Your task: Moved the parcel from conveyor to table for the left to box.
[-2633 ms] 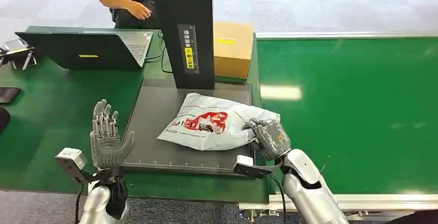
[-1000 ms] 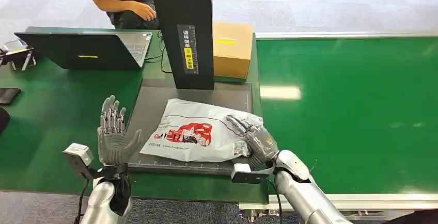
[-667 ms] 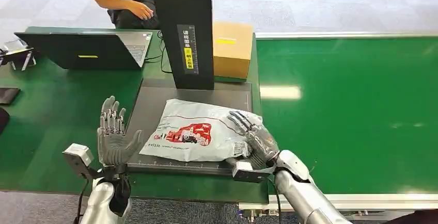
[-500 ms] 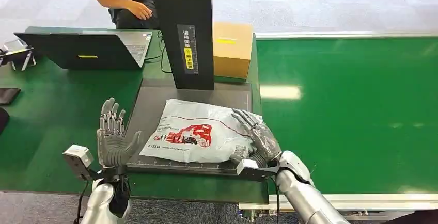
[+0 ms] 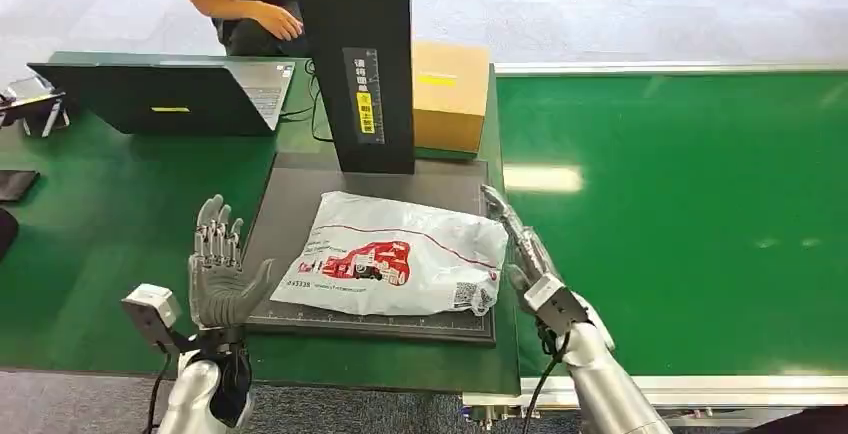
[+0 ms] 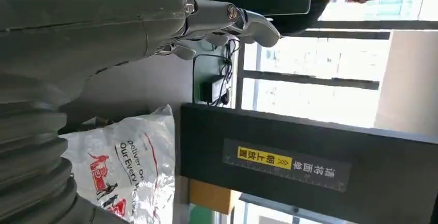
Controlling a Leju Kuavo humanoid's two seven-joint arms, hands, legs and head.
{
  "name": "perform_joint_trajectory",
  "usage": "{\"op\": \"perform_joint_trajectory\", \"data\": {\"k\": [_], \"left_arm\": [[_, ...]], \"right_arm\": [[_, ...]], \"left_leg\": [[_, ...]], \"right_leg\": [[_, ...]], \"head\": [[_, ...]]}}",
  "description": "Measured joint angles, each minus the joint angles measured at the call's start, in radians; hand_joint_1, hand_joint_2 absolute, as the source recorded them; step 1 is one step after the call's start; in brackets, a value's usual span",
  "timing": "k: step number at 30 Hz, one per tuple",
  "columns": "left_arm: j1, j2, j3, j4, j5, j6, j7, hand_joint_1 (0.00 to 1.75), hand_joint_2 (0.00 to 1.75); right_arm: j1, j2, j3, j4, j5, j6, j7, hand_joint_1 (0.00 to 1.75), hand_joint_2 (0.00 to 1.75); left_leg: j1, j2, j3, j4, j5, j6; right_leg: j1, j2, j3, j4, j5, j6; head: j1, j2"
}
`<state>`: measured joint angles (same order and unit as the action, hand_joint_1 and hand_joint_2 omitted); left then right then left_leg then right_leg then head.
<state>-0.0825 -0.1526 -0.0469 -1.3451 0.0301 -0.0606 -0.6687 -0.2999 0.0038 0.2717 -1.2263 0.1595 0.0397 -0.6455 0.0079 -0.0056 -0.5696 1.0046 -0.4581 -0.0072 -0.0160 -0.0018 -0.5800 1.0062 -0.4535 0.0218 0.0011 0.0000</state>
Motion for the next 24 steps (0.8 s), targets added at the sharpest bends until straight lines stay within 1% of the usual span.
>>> {"op": "perform_joint_trajectory", "data": {"k": [5, 10, 13, 16, 20, 24], "left_arm": [[0.011, 0.003, 0.000, -0.001, -0.011, -0.023, 0.015, 0.00, 1.75], [0.020, 0.004, 0.000, -0.002, -0.009, -0.066, 0.027, 0.00, 1.75], [0.028, 0.004, 0.000, -0.003, -0.003, -0.108, 0.053, 0.00, 1.75], [0.035, 0.004, 0.001, -0.005, -0.018, -0.119, 0.069, 0.00, 1.75], [0.047, 0.002, 0.004, -0.013, -0.059, -0.128, 0.080, 0.00, 1.75], [0.051, -0.004, 0.010, -0.023, -0.069, -0.131, 0.081, 0.00, 1.75]], "right_arm": [[0.038, 0.000, -0.059, -0.075, 0.011, -0.036, 0.007, 0.00, 1.75], [0.062, 0.000, -0.108, -0.112, 0.015, -0.037, 0.017, 0.00, 1.75], [0.081, 0.000, -0.145, -0.125, 0.019, -0.050, 0.057, 0.00, 1.75], [0.110, 0.000, -0.181, -0.145, 0.029, -0.053, 0.092, 0.00, 1.75], [0.160, 0.014, -0.259, -0.181, 0.032, -0.024, 0.152, 0.00, 1.75], [0.188, 0.026, -0.318, -0.195, 0.035, -0.015, 0.163, 0.00, 1.75]], "left_leg": [[0.000, 0.000, 0.000, 0.000, 0.000, 0.000], [0.000, 0.000, 0.000, 0.000, 0.000, 0.000], [0.000, 0.000, 0.000, 0.000, 0.000, 0.000], [0.000, 0.000, 0.000, 0.000, 0.000, 0.000], [0.000, 0.000, -0.001, 0.000, -0.001, 0.000], [0.000, 0.000, -0.001, 0.000, -0.001, 0.000]], "right_leg": [[0.000, 0.000, 0.000, 0.000, 0.000, 0.000], [0.000, 0.000, 0.000, 0.000, 0.000, 0.000], [0.000, 0.000, 0.000, 0.000, 0.000, 0.000], [0.000, 0.000, 0.000, 0.000, 0.000, 0.000], [0.000, 0.000, 0.000, 0.000, 0.000, 0.000], [0.000, 0.000, -0.001, 0.000, 0.000, 0.000]], "head": [[0.000, 0.000], [0.000, 0.000], [0.000, 0.000], [0.000, 0.000], [0.000, 0.000], [0.000, 0.000]]}}
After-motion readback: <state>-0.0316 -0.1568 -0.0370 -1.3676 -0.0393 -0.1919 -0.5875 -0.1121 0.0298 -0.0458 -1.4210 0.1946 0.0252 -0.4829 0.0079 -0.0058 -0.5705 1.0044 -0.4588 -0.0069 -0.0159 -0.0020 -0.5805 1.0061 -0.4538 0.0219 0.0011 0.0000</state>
